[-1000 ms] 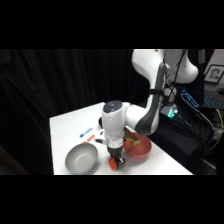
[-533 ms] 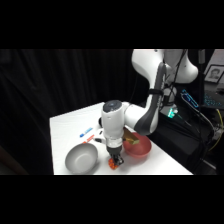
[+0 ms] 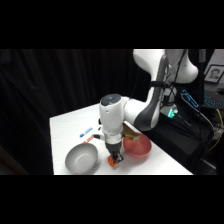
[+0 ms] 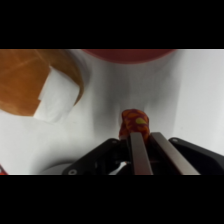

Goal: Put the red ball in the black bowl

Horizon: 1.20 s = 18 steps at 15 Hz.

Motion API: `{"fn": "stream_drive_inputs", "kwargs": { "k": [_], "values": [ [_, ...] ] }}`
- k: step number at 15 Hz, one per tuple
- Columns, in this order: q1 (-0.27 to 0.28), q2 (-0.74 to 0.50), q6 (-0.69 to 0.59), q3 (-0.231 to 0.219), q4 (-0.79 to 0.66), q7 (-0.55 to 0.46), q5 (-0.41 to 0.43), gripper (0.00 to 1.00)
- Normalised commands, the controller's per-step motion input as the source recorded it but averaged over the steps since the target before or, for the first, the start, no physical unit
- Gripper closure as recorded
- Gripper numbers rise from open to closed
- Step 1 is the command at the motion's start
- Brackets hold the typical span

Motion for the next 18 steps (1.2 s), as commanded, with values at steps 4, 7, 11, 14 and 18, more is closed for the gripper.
{"fn": "stream_drive_inputs", "kwargs": {
  "k": [4, 7, 11, 14, 18],
  "values": [
    [-0.045, -0.43, -0.36, 0.009, -0.11, -0.07, 0.055, 0.95],
    [-0.115, -0.39, -0.31, 0.025, -0.1, -0.15, 0.088, 0.95],
    [-0.15, -0.38, -0.22, -0.001, -0.14, -0.21, 0.109, 0.95],
    [-0.163, -0.39, -0.14, -0.031, -0.22, -0.27, 0.153, 0.95],
    [-0.149, -0.35, -0.08, -0.058, -0.25, -0.28, 0.18, 0.95]
  ]
}}
